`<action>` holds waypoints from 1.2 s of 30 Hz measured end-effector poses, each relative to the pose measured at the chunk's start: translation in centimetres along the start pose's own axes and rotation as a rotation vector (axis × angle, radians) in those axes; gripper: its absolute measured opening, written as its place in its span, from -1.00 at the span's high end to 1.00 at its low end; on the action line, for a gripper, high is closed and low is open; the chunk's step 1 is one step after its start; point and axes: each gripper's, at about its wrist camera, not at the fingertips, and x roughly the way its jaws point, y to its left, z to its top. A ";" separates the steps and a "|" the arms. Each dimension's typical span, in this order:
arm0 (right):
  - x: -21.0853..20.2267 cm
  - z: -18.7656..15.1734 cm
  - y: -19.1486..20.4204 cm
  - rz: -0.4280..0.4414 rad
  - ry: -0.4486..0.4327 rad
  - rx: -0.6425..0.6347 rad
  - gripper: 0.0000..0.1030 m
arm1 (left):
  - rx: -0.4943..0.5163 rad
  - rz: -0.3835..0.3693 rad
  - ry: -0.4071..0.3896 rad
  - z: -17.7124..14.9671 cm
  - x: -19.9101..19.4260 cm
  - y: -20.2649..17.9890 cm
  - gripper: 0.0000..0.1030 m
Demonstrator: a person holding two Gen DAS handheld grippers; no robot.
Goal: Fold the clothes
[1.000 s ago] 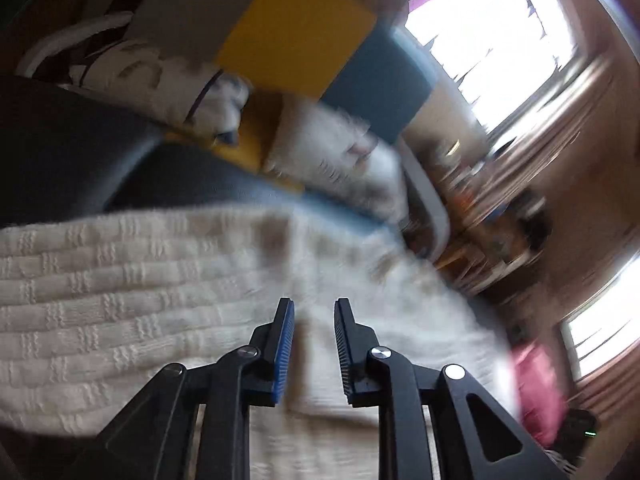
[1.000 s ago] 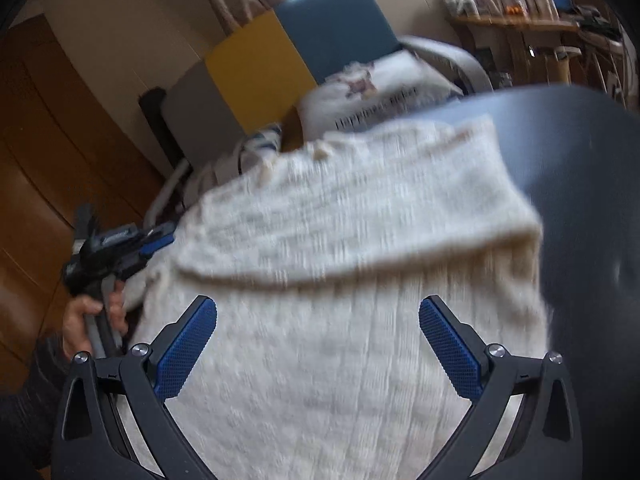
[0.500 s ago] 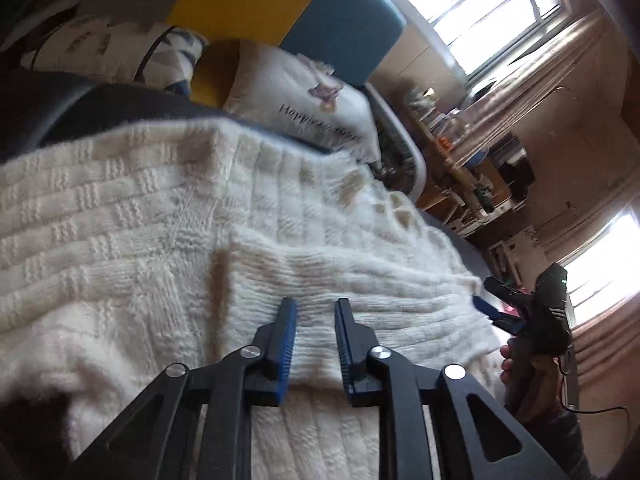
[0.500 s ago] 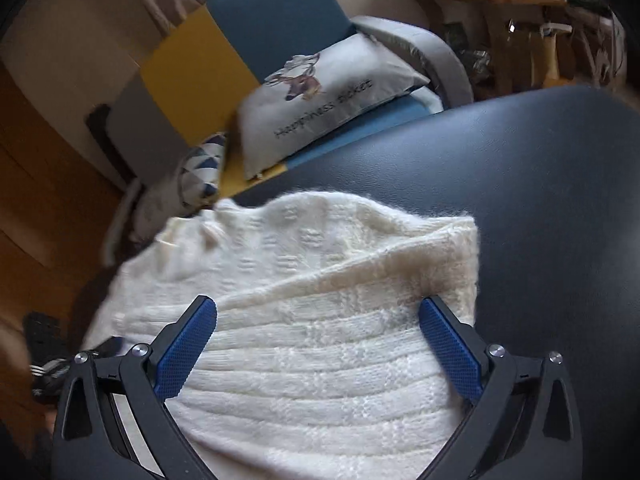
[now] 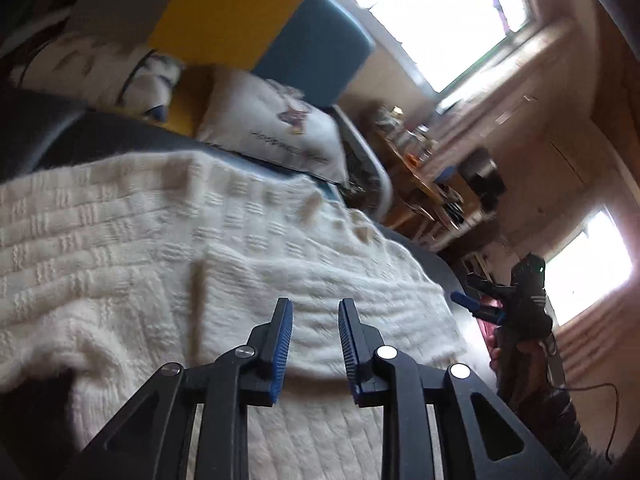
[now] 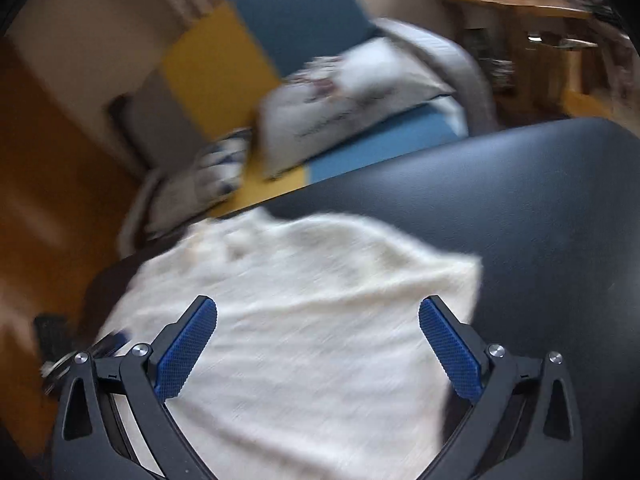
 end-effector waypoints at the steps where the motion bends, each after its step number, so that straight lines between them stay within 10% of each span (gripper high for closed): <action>1: 0.1 -0.8 0.3 -0.021 0.030 -0.023 -1.00 | 0.009 0.031 0.019 -0.4 0.3 0.0 0.54; 5: 2.0 -4.1 0.3 -0.143 0.180 -0.073 -0.99 | -0.026 0.097 0.052 -1.9 1.8 1.5 0.58; 11: 2.9 -5.6 3.7 -0.307 0.159 -0.236 -1.00 | -0.104 0.052 0.017 -2.3 -0.2 1.5 0.51; 21: 8.5 -8.6 12.0 -0.261 0.174 -0.343 -1.00 | -0.126 0.139 0.018 -6.5 -3.0 2.4 0.52; 24: 9.5 -9.1 13.8 -0.358 0.186 -0.385 -1.00 | -0.138 0.106 -0.004 -6.6 -3.8 2.3 0.49; 31: 9.7 -7.2 20.9 -0.234 0.133 -0.502 -1.00 | -0.213 0.022 0.007 -3.4 -2.9 4.2 0.40; 36: 14.4 -7.1 21.0 -0.307 0.190 -0.504 -1.00 | -0.315 -0.027 0.021 -2.1 -0.9 6.6 0.39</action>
